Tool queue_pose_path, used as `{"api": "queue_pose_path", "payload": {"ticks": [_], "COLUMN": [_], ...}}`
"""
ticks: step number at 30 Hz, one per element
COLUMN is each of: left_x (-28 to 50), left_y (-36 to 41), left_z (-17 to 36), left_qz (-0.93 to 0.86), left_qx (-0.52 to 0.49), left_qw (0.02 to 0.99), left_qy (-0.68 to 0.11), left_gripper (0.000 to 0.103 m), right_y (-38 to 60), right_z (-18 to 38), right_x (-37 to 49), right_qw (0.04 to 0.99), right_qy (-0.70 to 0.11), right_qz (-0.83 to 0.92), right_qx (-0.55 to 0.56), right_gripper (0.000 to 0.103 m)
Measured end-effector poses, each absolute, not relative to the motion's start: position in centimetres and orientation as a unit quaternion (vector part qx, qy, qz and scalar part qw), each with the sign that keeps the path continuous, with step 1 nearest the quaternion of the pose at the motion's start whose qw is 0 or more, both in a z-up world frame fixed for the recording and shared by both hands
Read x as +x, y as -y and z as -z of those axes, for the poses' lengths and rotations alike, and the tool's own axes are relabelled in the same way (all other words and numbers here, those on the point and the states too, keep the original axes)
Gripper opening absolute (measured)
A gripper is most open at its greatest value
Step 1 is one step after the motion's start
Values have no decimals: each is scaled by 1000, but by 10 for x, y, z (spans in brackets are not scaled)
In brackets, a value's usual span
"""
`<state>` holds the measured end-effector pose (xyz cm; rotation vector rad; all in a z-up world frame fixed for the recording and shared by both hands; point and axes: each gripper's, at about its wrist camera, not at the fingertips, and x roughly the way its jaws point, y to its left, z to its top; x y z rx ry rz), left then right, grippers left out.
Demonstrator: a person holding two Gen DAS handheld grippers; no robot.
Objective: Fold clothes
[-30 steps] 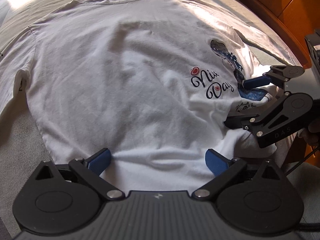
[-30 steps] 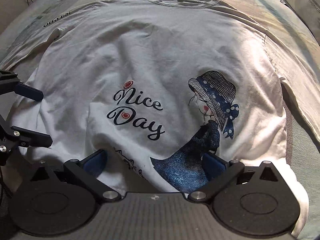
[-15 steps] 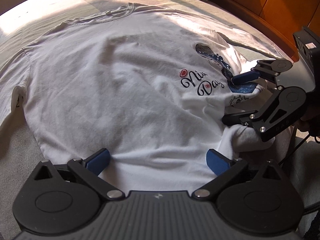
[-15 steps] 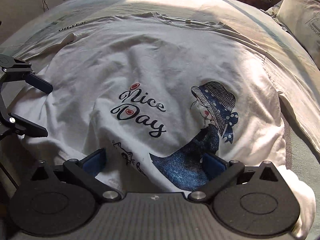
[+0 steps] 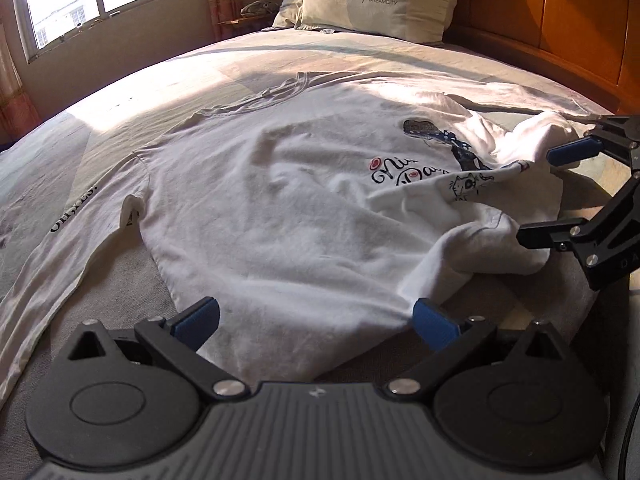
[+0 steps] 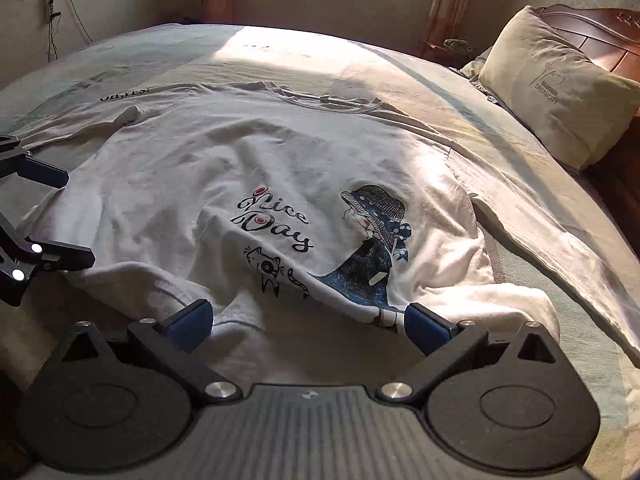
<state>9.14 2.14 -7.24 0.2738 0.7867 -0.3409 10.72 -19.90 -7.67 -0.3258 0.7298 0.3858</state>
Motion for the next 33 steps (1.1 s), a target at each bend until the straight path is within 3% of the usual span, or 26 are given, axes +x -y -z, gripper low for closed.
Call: {"api": "queue_pose_path", "payload": {"ticks": [4,12,27,33], "left_x": [56,82,140,189], "left_y": [-17,-42,-58,-65], "left_z": [73,102,77,55], "left_qz": [162,117,160,153], "left_qx": [172,88,37,56], "left_qw": [898,893,888,901], "left_qy": [-372,-426,-429,-402], "left_gripper": [102,102,102,102], "right_y": [189,164,112,107], "right_z": [68,103,98,63], "right_x": [63,59,103,148], "right_qw": [900,864,837,843], "right_qy": [-321,-279,-211,-213], "right_qz": [-201,-204,-271,-322], "right_qx": [-215,-366,-426,-375], "right_gripper": [103,103,103,103]}}
